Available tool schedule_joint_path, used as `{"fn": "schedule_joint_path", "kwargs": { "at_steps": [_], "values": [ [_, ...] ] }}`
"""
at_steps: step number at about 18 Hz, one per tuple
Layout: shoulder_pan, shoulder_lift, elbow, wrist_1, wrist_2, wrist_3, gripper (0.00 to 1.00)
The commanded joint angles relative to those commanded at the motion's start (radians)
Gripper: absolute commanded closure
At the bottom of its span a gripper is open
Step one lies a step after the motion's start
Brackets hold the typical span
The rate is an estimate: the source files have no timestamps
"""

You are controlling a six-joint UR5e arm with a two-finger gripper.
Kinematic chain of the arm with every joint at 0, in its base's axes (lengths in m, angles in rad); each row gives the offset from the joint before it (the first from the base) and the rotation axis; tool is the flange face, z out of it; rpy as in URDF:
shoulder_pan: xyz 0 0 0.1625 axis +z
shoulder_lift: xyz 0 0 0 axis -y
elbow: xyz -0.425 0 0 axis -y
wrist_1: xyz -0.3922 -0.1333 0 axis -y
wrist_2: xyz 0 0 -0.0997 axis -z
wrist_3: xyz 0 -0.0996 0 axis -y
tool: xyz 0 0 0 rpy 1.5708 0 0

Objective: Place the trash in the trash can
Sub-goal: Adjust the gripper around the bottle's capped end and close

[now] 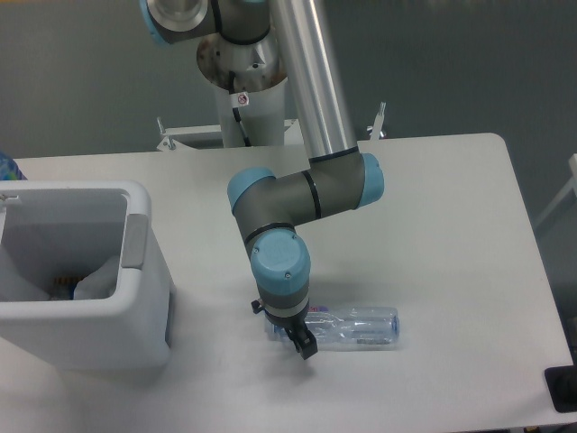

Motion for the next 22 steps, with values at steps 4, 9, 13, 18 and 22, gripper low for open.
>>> {"fn": "schedule_joint_path", "kwargs": {
  "at_steps": [4, 9, 13, 18, 22],
  "values": [
    [0.002, 0.0, 0.0, 0.0, 0.002, -0.003, 0.1],
    [0.0, 0.002, 0.0, 0.0, 0.025, -0.003, 0.19],
    [0.0, 0.003, 0.0, 0.002, 0.025, -0.003, 0.19],
    [0.0, 0.006, 0.0, 0.003, 0.025, -0.003, 0.29],
    [0.0, 0.009, 0.002, 0.003, 0.025, -0.003, 0.3]
  ]
}}
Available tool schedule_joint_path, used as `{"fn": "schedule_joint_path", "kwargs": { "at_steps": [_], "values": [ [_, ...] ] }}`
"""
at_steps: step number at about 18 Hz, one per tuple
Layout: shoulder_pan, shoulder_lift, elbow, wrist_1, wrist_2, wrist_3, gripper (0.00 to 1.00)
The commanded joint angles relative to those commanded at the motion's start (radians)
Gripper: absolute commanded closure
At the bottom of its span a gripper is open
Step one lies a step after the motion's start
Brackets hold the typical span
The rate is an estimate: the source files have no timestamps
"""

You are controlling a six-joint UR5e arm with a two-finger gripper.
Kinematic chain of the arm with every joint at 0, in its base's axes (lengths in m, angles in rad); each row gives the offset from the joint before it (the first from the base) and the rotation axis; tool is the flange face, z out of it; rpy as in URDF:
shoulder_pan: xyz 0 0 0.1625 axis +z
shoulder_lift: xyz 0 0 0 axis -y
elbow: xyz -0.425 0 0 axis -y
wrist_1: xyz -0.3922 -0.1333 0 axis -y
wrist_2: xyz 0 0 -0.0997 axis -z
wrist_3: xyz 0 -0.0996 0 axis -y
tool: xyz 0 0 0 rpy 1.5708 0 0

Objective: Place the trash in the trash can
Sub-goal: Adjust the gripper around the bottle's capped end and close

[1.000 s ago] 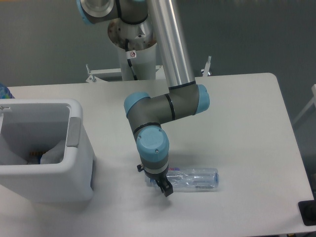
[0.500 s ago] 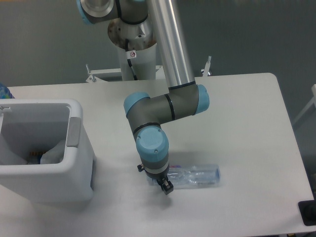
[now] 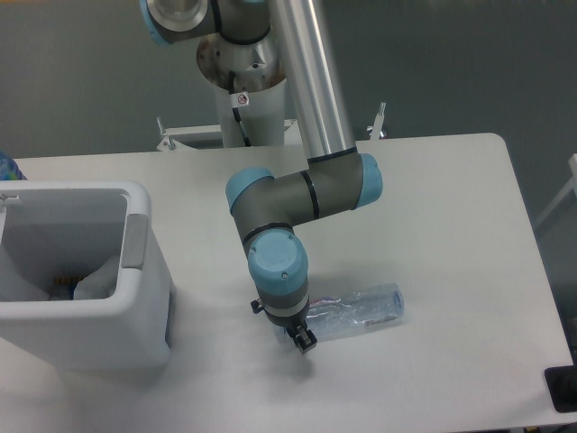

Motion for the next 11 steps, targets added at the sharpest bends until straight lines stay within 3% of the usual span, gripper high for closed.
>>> {"fn": "schedule_joint_path", "kwargs": {
  "at_steps": [11],
  "values": [
    [0.009, 0.037, 0.008, -0.002, -0.012, 0.002, 0.32]
  ]
}}
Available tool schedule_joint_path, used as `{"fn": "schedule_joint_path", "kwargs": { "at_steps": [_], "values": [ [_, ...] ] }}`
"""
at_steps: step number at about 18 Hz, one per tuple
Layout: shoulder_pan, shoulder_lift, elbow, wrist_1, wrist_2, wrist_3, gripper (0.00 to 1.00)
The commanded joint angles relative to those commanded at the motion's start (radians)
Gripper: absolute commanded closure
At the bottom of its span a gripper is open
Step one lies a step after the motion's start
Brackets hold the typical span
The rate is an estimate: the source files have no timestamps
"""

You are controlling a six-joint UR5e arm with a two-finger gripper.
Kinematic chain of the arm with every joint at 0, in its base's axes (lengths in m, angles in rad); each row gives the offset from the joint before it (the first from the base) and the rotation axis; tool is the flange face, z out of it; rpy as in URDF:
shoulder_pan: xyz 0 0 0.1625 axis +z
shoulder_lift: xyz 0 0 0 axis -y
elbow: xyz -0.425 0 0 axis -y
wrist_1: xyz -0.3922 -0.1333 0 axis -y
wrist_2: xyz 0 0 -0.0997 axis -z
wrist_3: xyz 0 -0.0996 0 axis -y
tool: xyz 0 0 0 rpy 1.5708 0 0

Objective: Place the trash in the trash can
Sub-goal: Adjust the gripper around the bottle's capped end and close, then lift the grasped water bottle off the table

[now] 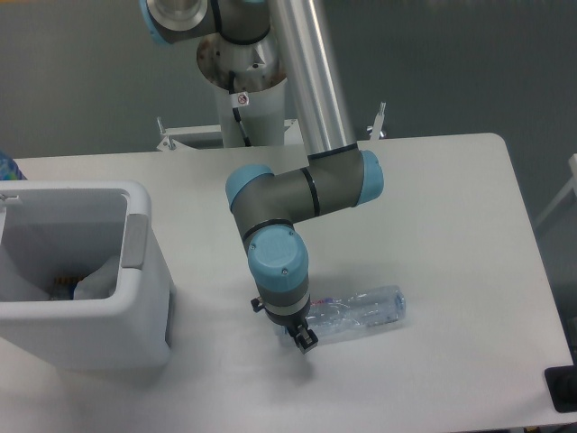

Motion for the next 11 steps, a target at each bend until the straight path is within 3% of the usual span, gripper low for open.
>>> {"fn": "schedule_joint_path", "kwargs": {
  "at_steps": [2, 6, 11],
  "values": [
    [0.003, 0.006, 0.002, 0.0, -0.002, -0.002, 0.37],
    [0.018, 0.044, 0.014, -0.002, -0.008, -0.006, 0.37],
    [0.015, 0.069, 0.072, 0.003, -0.093, -0.158, 0.37]
  ]
}}
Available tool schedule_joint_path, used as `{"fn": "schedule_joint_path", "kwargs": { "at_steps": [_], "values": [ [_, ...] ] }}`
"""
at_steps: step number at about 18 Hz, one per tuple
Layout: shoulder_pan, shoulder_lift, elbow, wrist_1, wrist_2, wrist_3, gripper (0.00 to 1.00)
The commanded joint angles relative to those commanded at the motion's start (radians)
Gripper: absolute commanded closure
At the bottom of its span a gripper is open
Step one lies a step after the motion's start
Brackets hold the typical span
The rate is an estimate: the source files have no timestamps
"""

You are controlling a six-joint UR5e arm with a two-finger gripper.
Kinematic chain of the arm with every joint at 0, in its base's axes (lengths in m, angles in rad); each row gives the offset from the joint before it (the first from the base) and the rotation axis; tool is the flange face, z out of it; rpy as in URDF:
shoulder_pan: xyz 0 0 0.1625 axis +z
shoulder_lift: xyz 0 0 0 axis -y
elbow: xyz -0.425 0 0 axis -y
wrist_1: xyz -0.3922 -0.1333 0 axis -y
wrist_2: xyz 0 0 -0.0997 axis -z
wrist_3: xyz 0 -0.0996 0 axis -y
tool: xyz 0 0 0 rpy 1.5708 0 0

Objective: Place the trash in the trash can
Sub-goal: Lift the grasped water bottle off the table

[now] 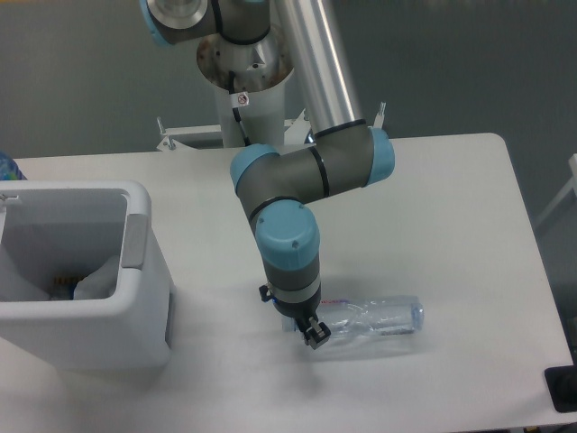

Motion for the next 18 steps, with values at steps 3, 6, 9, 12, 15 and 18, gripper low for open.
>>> {"fn": "schedule_joint_path", "kwargs": {
  "at_steps": [3, 6, 9, 12, 15, 18],
  "values": [
    [0.005, 0.019, 0.035, 0.0, -0.062, -0.072, 0.37],
    [0.003, 0.058, 0.084, 0.014, -0.118, -0.24, 0.37],
    [0.005, 0.083, 0.135, 0.037, -0.201, -0.417, 0.37],
    [0.02, 0.143, 0.181, 0.038, -0.282, -0.575, 0.37],
    [0.014, 0.184, 0.223, 0.044, -0.321, -0.812, 0.37],
    [0.005, 0.227, 0.224, 0.044, -0.329, -0.942, 0.37]
  ]
}}
